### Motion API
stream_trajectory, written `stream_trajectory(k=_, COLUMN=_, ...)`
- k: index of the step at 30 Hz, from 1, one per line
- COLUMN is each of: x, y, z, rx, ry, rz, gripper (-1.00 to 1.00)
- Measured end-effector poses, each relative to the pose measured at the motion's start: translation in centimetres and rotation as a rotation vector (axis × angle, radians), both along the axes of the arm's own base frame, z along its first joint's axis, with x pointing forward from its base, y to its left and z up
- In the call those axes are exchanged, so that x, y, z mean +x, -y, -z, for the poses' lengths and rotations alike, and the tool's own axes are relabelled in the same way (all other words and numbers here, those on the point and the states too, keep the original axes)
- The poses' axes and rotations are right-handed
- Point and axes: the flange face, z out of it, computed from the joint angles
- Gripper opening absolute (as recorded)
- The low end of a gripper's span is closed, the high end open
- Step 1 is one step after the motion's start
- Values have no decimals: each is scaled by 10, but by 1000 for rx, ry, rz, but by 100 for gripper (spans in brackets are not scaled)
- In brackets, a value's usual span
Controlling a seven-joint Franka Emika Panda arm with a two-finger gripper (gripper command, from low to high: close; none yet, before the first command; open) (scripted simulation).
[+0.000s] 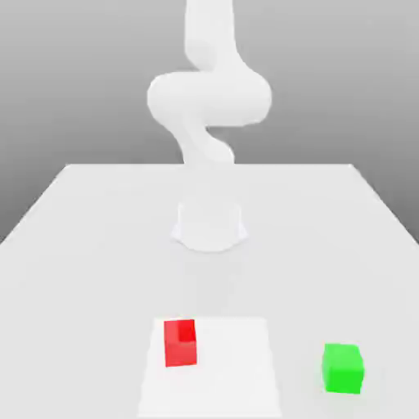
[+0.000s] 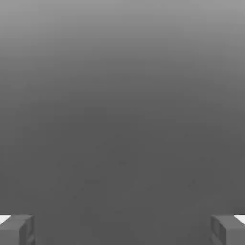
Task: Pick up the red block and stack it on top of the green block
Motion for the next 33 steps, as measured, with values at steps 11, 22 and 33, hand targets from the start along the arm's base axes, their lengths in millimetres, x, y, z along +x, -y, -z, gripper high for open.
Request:
stream_trajectory(k=11, x=66, y=32, z=265, rx=-77, ry=-415, rz=-29, gripper=0)
stream_trajectory(k=22, x=10, y=45, z=470, rx=-6, ry=-712, rz=-103, gripper=0)
stream_trajectory(k=33, x=7, y=45, z=514, rx=-6, ry=-717, rz=-105, gripper=-100)
